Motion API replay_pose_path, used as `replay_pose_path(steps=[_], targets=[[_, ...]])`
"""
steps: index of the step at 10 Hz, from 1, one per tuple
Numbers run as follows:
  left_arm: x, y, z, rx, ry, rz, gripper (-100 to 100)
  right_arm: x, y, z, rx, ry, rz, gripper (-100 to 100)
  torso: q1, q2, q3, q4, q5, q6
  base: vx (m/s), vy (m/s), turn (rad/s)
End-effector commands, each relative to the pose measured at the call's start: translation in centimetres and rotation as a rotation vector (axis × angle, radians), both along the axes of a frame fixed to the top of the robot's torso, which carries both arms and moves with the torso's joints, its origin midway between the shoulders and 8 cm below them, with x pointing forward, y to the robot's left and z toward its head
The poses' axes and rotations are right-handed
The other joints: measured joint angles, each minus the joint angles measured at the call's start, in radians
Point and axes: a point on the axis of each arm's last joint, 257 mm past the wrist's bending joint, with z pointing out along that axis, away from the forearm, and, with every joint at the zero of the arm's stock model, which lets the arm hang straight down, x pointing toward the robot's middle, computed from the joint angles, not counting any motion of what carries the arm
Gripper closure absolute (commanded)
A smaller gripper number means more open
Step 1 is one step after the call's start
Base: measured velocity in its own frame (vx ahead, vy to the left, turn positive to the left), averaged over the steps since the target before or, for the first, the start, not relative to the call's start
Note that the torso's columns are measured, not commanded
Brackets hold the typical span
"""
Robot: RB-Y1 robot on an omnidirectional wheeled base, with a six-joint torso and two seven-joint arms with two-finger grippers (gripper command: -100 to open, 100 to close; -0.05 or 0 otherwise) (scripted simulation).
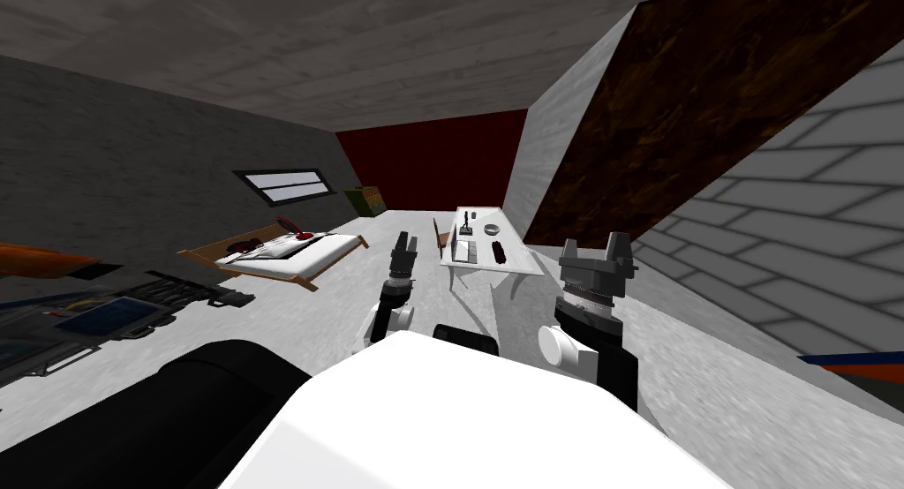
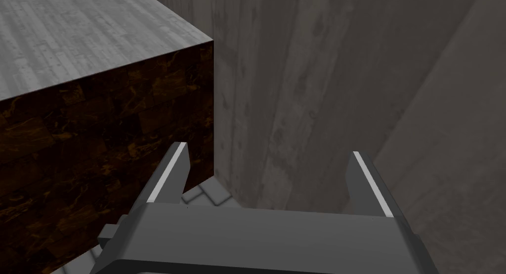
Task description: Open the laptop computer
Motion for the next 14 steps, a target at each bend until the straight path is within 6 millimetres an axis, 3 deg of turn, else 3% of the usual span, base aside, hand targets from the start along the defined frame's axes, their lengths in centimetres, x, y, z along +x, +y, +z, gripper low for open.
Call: replay_pose_path(steps=[1,9,10,11,14], targets=[[0.0,0.0,0.0,0.000,0.000,0.000,0,0.0,0.0,0.0,0.000,0.000,0.000,0,0.000,0.040,-0.082,0.041,0.000,0.000,0.000,0.000,0.000],[0.0,0.0,0.0,0.000,0.000,0.000,0,0.0,0.0,0.0,0.000,0.000,0.000,0,0.000,0.618,-1.234,0.617,0.000,0.000,0.000,0.000,0.000],[0.4,-0.3,-0.7,0.034,0.025,-0.012,-100,0.0,0.0,0.0,0.000,0.000,0.000,0,0.000,0.691,-1.382,0.691,0.000,0.000,0.036,0.002,-0.042],[0.7,-0.4,-1.1,0.047,0.039,-0.016,-100,0.0,0.0,0.0,0.000,0.000,0.000,0,0.000,0.724,-1.452,0.724,0.000,0.000,0.058,0.000,-0.048],[2.3,-0.8,-3.6,0.103,0.126,-0.020,-100,0.0,0.0,0.0,0.000,0.000,0.000,0,0.000,0.735,-1.478,0.737,0.000,0.000,0.106,-0.003,-0.071]])
